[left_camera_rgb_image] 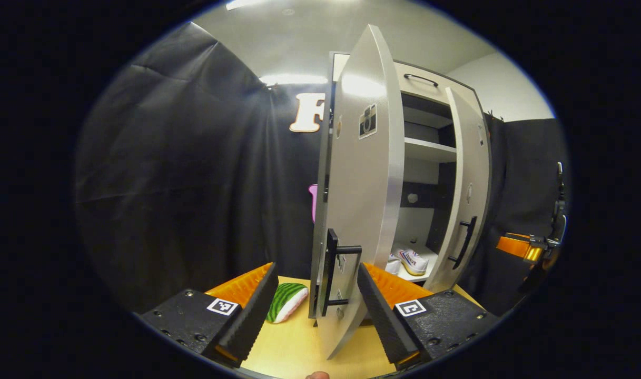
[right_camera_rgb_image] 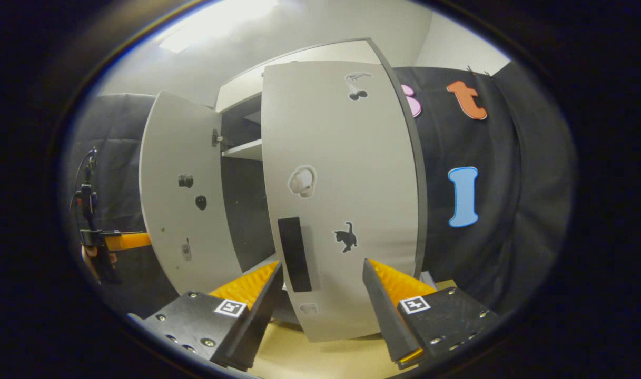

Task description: Grab one shoe with the right hand and put it into the shoe cabinet, grab the other shoe with the left hand and put it into the shoe cabinet; then close the right door with the right hand and the left door with the left hand.

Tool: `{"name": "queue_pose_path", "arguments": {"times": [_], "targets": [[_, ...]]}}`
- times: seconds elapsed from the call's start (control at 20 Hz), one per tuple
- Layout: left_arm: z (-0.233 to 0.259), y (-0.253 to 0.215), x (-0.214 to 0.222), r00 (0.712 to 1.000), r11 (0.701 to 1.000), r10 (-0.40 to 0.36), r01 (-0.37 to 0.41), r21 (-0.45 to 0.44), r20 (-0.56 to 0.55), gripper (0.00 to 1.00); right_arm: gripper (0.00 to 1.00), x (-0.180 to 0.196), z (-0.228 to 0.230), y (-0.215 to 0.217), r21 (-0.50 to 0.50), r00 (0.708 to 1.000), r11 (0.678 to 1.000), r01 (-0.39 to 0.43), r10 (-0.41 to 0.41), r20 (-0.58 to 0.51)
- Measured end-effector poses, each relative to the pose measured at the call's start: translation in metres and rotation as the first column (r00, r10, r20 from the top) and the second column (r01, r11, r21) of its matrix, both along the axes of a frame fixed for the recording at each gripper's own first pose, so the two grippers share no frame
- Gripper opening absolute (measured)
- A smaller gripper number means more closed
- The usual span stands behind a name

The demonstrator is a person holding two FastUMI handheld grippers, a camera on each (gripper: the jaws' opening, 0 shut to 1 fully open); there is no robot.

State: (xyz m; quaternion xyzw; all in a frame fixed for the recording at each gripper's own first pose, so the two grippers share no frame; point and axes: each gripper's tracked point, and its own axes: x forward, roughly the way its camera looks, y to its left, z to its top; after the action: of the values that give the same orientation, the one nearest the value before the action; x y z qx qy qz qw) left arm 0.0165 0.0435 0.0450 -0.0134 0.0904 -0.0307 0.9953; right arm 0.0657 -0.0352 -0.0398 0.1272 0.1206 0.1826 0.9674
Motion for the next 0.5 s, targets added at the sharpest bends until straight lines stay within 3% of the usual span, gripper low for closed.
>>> {"name": "queue_pose_path", "arguments": {"times": [0.05, 0.15, 0.2, 0.25, 0.35, 0.4, 0.5], "targets": [[-0.001, -0.009, 0.002, 1.000, 1.000, -0.021, 0.021, -0.014, -0.002, 0.88, 0.90, -0.001, 0.000, -0.003, 0.000, 1.000, 1.000, 0.005, -0.005, 0.000], [-0.003, -0.027, 0.006, 0.998, 0.998, -0.058, 0.058, -0.036, -0.005, 0.93, 0.90, -0.002, 0.000, -0.011, -0.002, 1.000, 1.000, 0.020, -0.020, 0.004], [-0.004, -0.035, 0.009, 0.997, 0.996, -0.074, 0.074, -0.039, -0.004, 0.88, 0.90, -0.002, 0.001, -0.015, -0.004, 1.000, 1.000, 0.030, -0.030, 0.006], [-0.005, -0.043, 0.011, 0.996, 0.995, -0.090, 0.090, -0.039, -0.001, 0.93, 0.87, -0.003, 0.002, -0.021, -0.004, 0.999, 0.999, 0.040, -0.040, 0.007], [-0.005, -0.059, 0.017, 0.993, 0.992, -0.118, 0.118, -0.037, 0.001, 0.93, 0.90, -0.004, 0.001, -0.031, -0.002, 0.998, 0.998, 0.058, -0.058, 0.006], [-0.006, -0.066, 0.020, 0.992, 0.991, -0.129, 0.129, -0.034, 0.002, 0.88, 0.90, -0.005, 0.001, -0.036, -0.002, 0.998, 0.998, 0.067, -0.067, 0.006], [-0.007, -0.081, 0.024, 0.989, 0.988, -0.151, 0.151, -0.039, 0.005, 0.93, 0.87, -0.007, 0.000, -0.045, -0.007, 0.997, 0.997, 0.083, -0.083, 0.008]]}}
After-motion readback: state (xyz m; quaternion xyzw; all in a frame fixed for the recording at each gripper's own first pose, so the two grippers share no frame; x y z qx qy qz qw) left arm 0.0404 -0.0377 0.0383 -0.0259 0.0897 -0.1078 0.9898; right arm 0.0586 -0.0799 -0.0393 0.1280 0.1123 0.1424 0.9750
